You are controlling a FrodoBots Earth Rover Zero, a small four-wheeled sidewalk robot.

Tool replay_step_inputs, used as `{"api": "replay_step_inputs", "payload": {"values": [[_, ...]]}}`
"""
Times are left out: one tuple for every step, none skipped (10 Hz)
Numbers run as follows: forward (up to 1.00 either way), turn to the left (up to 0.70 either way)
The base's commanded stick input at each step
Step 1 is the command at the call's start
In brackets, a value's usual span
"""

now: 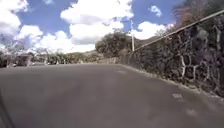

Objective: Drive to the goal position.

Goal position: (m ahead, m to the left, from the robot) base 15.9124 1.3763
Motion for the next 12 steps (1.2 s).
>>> {"api": "replay_step_inputs", "payload": {"values": [[0.70, 0.00], [0.70, 0.00], [0.70, 0.00], [0.70, 0.00], [0.70, 0.00], [0.70, 0.00], [0.70, 0.00], [0.70, 0.00], [0.70, 0.00], [0.70, 0.00], [0.70, 0.00], [0.70, 0.00]]}}
